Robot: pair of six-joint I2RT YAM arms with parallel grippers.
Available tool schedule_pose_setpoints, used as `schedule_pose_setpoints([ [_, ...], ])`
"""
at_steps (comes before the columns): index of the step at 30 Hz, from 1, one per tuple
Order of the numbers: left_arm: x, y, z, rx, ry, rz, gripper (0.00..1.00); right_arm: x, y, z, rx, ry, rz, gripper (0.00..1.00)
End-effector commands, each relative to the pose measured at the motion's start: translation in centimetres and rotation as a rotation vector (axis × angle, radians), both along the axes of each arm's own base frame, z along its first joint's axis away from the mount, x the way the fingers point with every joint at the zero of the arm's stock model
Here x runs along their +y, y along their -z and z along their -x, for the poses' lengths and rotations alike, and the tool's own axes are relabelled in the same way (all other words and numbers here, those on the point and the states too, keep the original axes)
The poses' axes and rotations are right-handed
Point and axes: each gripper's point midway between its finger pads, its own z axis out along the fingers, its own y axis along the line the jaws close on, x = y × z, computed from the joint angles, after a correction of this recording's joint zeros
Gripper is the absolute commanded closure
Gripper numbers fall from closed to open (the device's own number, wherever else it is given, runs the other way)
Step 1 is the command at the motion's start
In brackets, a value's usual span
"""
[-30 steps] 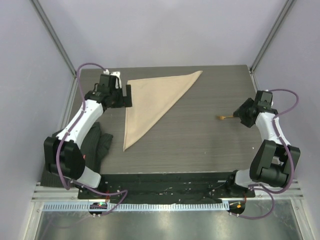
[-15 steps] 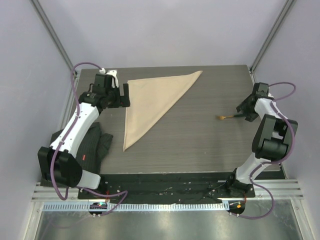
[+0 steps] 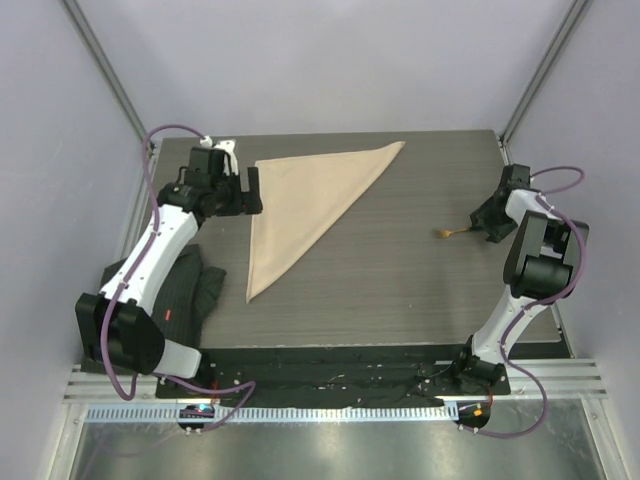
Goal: Fold the napkin, place the utensils inside, and roll it up
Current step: Grab a utensil with the right arm
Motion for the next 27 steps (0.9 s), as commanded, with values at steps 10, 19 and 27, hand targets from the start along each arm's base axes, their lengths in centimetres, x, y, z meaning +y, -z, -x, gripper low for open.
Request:
schedule_pose_setpoints([
  [10, -1.1, -1.2, -0.3, -0.017, 0.036, 0.043, 0.0, -1.2, 0.9, -2.1, -0.007, 0.027, 0.013, 0.45],
  [19, -1.0, -1.0, -0.3, -0.015, 0.038, 0.036, 0.0, -2.0, 2.3, -1.6, 0.081, -0.003, 0.051, 0.67],
  [27, -1.1, -1.1, -0.3, -0.014, 0.043, 0.04, 0.0, 2.0, 2.6, -2.9, 0.032, -0.158, -0.048, 0.99],
])
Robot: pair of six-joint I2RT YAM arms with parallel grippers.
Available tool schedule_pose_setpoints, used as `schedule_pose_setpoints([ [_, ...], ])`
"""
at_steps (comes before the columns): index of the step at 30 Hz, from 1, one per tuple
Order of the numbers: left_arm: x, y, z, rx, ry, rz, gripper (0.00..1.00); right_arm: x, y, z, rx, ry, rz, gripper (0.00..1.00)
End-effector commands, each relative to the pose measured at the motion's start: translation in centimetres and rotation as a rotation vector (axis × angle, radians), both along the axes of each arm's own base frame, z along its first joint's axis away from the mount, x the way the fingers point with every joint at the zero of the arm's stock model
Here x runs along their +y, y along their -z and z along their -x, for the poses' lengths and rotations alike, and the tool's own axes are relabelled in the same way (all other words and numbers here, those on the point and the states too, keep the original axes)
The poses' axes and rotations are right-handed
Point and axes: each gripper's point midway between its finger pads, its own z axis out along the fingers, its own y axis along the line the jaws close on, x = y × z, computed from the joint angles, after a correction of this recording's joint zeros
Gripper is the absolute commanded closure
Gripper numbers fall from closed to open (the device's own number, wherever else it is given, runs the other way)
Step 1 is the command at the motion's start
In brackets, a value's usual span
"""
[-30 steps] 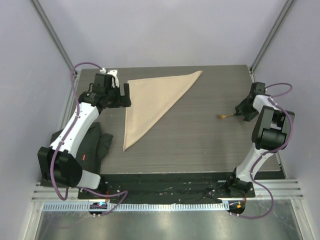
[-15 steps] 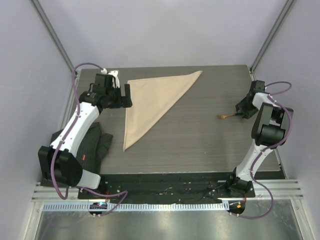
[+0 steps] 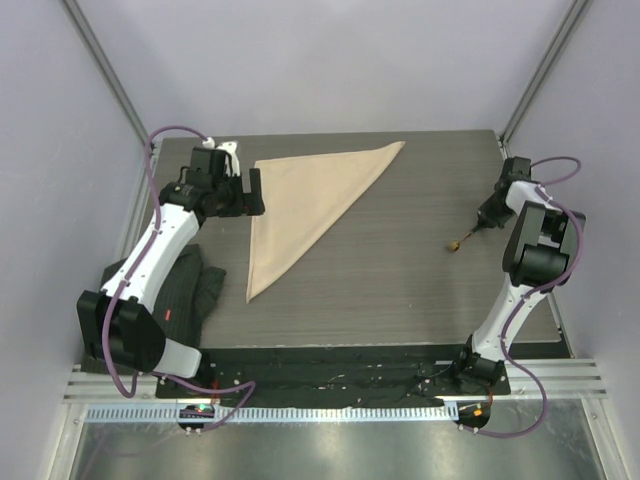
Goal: Fold the napkin, place the utensils inside, and roll it up
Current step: Grab a utensil with the right arm, then place the utensil onto the napkin
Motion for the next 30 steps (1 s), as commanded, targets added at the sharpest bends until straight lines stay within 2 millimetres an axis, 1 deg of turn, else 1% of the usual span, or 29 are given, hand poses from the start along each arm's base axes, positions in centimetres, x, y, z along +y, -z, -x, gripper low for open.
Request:
schedule_pose_setpoints([
  [1, -0.6, -1.7, -0.5, -0.041, 0.019, 0.025, 0.0, 4.7, 1.5, -0.3, 0.017, -0.122, -0.088, 0.99],
  [2, -0.6, -1.6, -0.5, -0.04, 0.019, 0.024, 0.0, 5.9, 0.4, -0.7, -0.014, -0.141, -0.099, 0.99],
  [4, -0.7, -1.5, -0.4, -0.036, 0.024, 0.027, 0.0, 8.3, -1.1, -1.5, -0.063, -0.164, -0.103, 0.99],
  [5, -0.7, -1.6, -0.5, -0.038, 0.022, 0.029, 0.0, 11.0, -2.5, -2.1, -0.097, -0.211, -0.107, 0.99],
  [6, -0.8, -1.5, -0.4, -0.035, 0.026, 0.029, 0.0, 12.6, -3.4, -2.6, -0.124, -0.23, -0.111, 0.99],
  [7, -0.8, -1.5, -0.4, -0.035, 0.025, 0.03, 0.0, 14.7, -4.1, -2.9, -0.15, -0.262, -0.151, 0.99],
  [8, -0.7, -1.5, -0.4, -0.035, 0.027, 0.031, 0.0, 18.3, -4.7, -3.1, -0.173, -0.298, -0.186, 0.99],
  [9, -0.8, -1.6, -0.4, -0.036, 0.028, 0.034, 0.0, 19.6, -5.8, -3.8, -0.215, -0.31, -0.198, 0.99],
  [10, -0.9, -1.6, -0.4, -0.035, 0.028, 0.035, 0.0, 21.1, -6.1, -3.9, -0.229, -0.318, -0.215, 0.99],
  [11, -0.9, -1.6, -0.4, -0.036, 0.03, 0.038, 0.0, 24.0, -6.5, -3.9, -0.244, -0.345, -0.242, 0.99],
  [12, -1.0, -1.8, -0.4, -0.04, 0.031, 0.042, 0.0, 25.4, -7.0, -4.5, -0.271, -0.352, -0.258, 0.99],
  [13, -1.0, -1.6, -0.3, -0.036, 0.032, 0.04, 0.0, 27.0, -7.2, -4.7, -0.282, -0.367, -0.272, 0.99],
  [14, -1.0, -1.8, -0.3, -0.037, 0.033, 0.045, 0.0, 29.4, -8.0, -5.2, -0.316, -0.379, -0.304, 0.99],
  [15, -1.0, -1.9, -0.3, -0.041, 0.033, 0.048, 0.0, 30.7, -7.5, -5.4, -0.312, -0.387, -0.316, 0.99],
  [16, -1.1, -1.8, -0.3, -0.038, 0.036, 0.048, 0.0, 31.7, -7.5, -5.6, -0.318, -0.39, -0.326, 0.99],
  [17, -1.1, -1.9, -0.3, -0.041, 0.037, 0.05, 0.0, 32.7, -7.8, -6.0, -0.338, -0.39, -0.339, 0.99],
  [18, -1.2, -1.8, -0.3, -0.038, 0.038, 0.05, 0.0, 34.6, -8.4, -6.3, -0.359, -0.394, -0.359, 0.99],
  [19, -1.2, -1.8, -0.3, -0.038, 0.038, 0.05, 0.0, 35.5, -8.0, -6.5, -0.36, -0.388, -0.372, 0.99],
  [20, -1.2, -2.0, -0.3, -0.043, 0.038, 0.052, 0.0, 36.7, -8.7, -7.2, -0.397, -0.378, -0.399, 0.99],
  [21, -1.2, -1.9, -0.3, -0.042, 0.04, 0.051, 0.0, 37.9, -8.9, -7.2, -0.409, -0.383, -0.414, 0.99],
  [22, -1.2, -2.0, -0.3, -0.043, 0.038, 0.052, 0.0, 38.6, -8.1, -7.4, -0.401, -0.381, -0.419, 0.99],
  [23, -1.1, -1.9, -0.2, -0.041, 0.039, 0.05, 0.0, 39.3, -9.0, -8.1, -0.424, -0.383, -0.433, 0.99],
  [24, -1.1, -1.9, -0.3, -0.042, 0.037, 0.05, 0.0, 39.7, -9.1, -8.5, -0.439, -0.364, -0.417, 0.99],
  [25, -1.1, -2.0, -0.3, -0.043, 0.038, 0.049, 0.0, 40.1, -8.3, -8.8, -0.427, -0.358, -0.415, 0.99],
  [26, -1.2, -2.0, -0.2, -0.043, 0.039, 0.053, 0.0, 40.6, -9.1, -9.5, -0.449, -0.355, -0.421, 0.99],
  [30, -1.2, -2.3, -0.2, -0.05, 0.04, 0.053, 0.0, 41.7, -8.4, -10.7, -0.451, -0.341, -0.412, 0.99],
])
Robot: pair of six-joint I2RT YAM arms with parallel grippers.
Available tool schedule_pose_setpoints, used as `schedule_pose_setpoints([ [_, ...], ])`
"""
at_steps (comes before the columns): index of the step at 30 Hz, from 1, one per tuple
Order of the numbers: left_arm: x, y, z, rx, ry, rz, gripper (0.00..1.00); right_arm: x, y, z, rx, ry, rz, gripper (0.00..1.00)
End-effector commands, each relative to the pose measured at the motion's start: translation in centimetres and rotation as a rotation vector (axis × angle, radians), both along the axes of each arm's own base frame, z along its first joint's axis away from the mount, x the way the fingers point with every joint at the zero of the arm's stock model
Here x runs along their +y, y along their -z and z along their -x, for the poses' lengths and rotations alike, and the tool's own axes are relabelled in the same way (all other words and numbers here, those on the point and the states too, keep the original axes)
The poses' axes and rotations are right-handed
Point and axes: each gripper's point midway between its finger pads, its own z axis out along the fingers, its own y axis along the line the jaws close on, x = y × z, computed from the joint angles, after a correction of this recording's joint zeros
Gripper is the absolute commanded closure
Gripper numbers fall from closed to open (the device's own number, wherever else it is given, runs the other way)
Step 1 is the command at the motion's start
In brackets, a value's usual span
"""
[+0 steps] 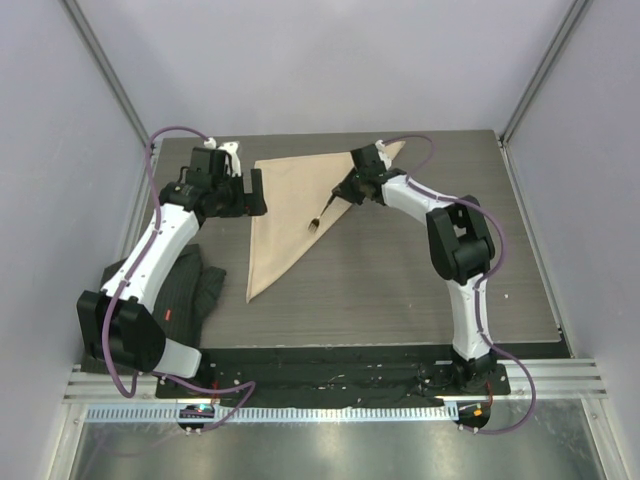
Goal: Fold the napkin, place the utensils inside, and roll it up
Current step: Place the utensil onto the napkin
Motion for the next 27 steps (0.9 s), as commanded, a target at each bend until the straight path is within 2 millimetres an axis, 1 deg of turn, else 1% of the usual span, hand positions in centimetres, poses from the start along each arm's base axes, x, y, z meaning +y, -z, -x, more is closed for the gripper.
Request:
schedule_pose_setpoints([
  [1, -0.5, -2.2, -0.4, -0.056, 0.015, 0.03, 0.0, 1.3, -2.6, -3.1, -0.083, 0.08, -0.04, 0.99],
  [2, -0.6, -2.2, -0.4, -0.054, 0.015, 0.031, 0.0, 1.4, -2.1, -3.5, -0.076, 0.083, -0.036, 0.99],
  [4, -0.6, -2.3, -0.3, -0.058, 0.019, 0.033, 0.0, 1.5, -1.8, -3.8, -0.073, 0.099, -0.038, 0.99],
  [7, -0.8, -2.4, -0.4, -0.061, 0.02, 0.039, 0.0, 1.1, -1.1, -4.3, -0.068, 0.13, -0.013, 0.99],
  [8, -0.7, -2.3, -0.3, -0.057, 0.021, 0.037, 0.0, 0.9, -1.3, -4.5, -0.07, 0.142, -0.001, 0.99],
  [9, -0.7, -2.3, -0.3, -0.054, 0.019, 0.036, 0.0, 0.8, -0.9, -4.6, -0.064, 0.148, 0.006, 0.99],
  [14, -0.7, -2.5, -0.3, -0.06, 0.021, 0.038, 0.0, 0.1, 0.1, -4.5, -0.048, 0.169, 0.046, 0.99],
  [20, -0.7, -2.4, -0.3, -0.059, 0.021, 0.037, 0.0, 0.3, 1.3, -4.3, -0.031, 0.162, 0.061, 0.99],
  [21, -0.8, -2.5, -0.3, -0.059, 0.022, 0.037, 0.0, 0.2, 1.8, -4.2, -0.02, 0.162, 0.066, 0.99],
  [27, -0.7, -2.5, -0.3, -0.062, 0.02, 0.037, 0.0, 0.1, 2.4, -4.2, -0.011, 0.164, 0.079, 0.99],
])
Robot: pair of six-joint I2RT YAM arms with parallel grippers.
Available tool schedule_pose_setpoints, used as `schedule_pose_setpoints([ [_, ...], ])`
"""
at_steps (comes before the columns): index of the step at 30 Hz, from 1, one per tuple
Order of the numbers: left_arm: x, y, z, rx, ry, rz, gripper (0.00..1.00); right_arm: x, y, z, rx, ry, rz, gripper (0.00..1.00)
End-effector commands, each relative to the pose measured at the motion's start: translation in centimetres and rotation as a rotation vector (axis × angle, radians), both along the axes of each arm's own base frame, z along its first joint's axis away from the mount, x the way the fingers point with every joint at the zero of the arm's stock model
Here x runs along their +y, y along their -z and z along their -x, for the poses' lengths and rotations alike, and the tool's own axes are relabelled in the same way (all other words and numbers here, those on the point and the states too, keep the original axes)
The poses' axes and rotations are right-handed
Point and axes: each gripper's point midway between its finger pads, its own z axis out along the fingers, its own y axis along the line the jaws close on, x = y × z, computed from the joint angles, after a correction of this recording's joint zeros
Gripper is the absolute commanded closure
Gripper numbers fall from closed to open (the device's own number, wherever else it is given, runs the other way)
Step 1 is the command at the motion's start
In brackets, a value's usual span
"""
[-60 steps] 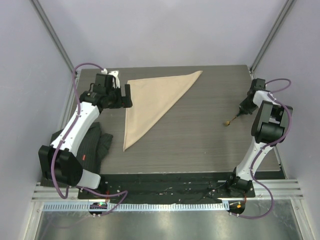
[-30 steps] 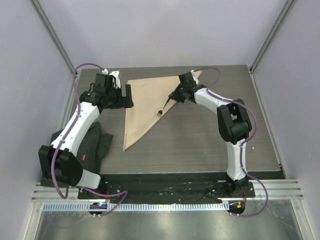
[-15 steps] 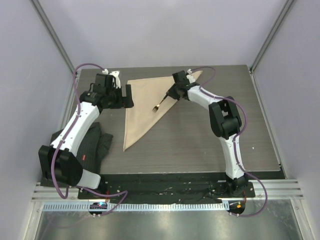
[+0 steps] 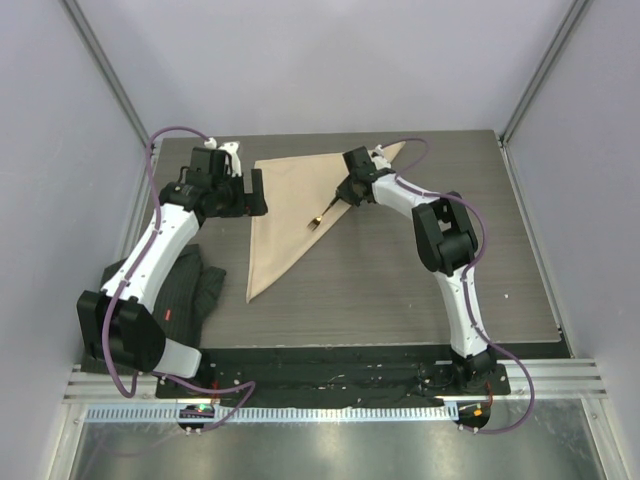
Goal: Fold the napkin, place the utensils inside, and roll it up
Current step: Place the utensil onto the napkin
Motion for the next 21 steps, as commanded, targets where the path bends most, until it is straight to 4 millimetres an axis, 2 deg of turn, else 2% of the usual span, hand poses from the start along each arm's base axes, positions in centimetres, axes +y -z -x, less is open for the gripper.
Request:
schedule_pose_setpoints([
  [1, -0.5, -2.6, -0.3, -0.063, 0.013, 0.031, 0.0, 0.4, -1.9, -1.4, -0.056, 0.029, -0.003, 0.99],
  [4, -0.5, -2.6, -0.3, -0.065, 0.013, 0.031, 0.0, 0.5, -2.0, -1.4, -0.056, 0.024, -0.005, 0.98],
  [6, -0.5, -2.5, -0.4, -0.062, 0.013, 0.029, 0.0, 0.5, -2.0, -1.4, -0.054, 0.02, -0.001, 0.94],
  [10, -0.5, -2.5, -0.3, -0.062, 0.011, 0.028, 0.0, 0.1, -2.3, -1.2, -0.053, 0.026, 0.015, 0.7],
  [13, -0.4, -2.5, -0.4, -0.062, 0.01, 0.028, 0.0, 0.3, -2.6, -1.2, -0.056, 0.016, 0.016, 0.6],
  [16, -0.5, -2.4, -0.3, -0.06, 0.012, 0.027, 0.0, 0.5, -3.1, -1.4, -0.064, 0.001, 0.008, 0.56],
  [19, -0.5, -2.4, -0.3, -0.059, 0.012, 0.029, 0.0, 1.3, -4.8, -2.0, -0.107, -0.051, -0.001, 0.55],
  [21, -0.5, -2.4, -0.3, -0.059, 0.011, 0.028, 0.0, 2.4, -7.5, -2.4, -0.171, -0.109, -0.044, 0.55],
])
